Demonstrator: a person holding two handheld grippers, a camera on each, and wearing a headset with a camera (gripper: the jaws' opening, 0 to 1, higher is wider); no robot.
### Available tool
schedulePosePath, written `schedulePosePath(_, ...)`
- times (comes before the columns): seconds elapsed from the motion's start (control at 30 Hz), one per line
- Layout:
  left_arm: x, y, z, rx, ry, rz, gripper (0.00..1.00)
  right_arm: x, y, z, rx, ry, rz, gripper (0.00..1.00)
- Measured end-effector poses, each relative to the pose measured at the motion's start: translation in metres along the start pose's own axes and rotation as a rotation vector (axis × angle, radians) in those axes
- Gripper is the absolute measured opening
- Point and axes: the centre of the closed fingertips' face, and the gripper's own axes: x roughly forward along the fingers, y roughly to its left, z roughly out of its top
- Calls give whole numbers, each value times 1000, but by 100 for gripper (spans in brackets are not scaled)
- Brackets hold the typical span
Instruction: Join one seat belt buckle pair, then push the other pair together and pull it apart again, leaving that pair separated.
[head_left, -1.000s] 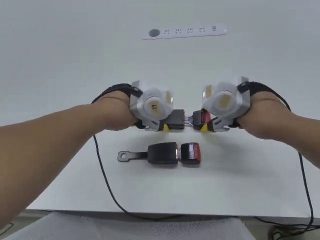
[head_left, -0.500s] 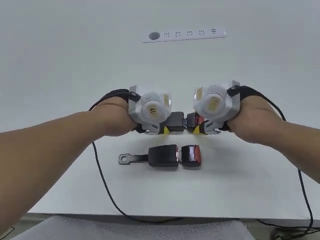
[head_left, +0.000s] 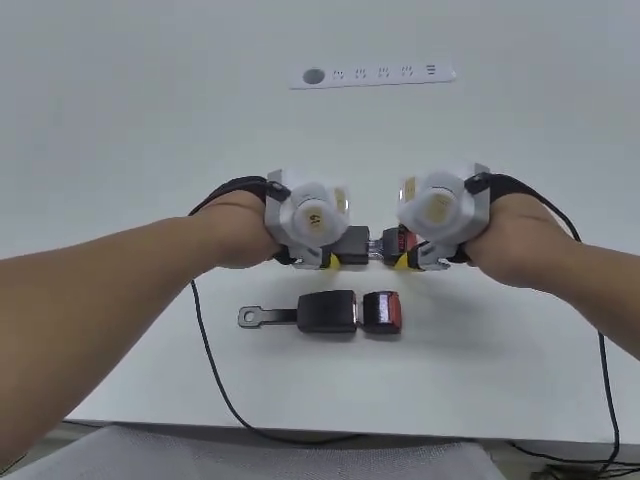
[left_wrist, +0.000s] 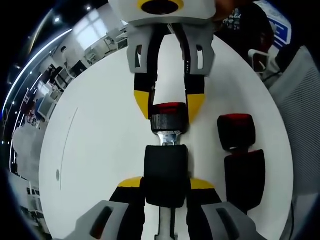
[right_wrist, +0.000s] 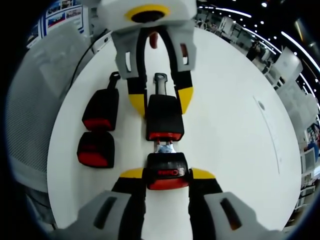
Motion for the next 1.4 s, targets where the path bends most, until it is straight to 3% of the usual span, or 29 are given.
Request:
schedulePosePath(0.2,0,0,1,4,-10,-4,32,-3,3,0,-11,-14,2,31)
schedulePosePath(0.33,0,0,1,8,-2,-7,32,-12,5,-12,1,-7,0,31)
schedulePosePath(0.6,1,0,2,4,16,-13,33,-36,4,-53,61,16,-38,32)
schedulePosePath(0.8,1,0,3,15,42,-23,33,-49,5,-84,44,80,-63,33)
schedulePosePath(1.0,0,0,3,-9,17,-15,34,-58,2,-102,35,128,-92,35)
schedulePosePath(1.1,-1,0,3,-19,25,-1,34,-62,2,-106,22,144,-107,35)
schedulePosePath(1.23,-5,1,-1,-3,47,21,35,-67,3,-106,77,137,-129,35)
schedulePosePath(1.4,-23,0,-3,-28,22,64,41,-80,2,-100,128,106,-186,45)
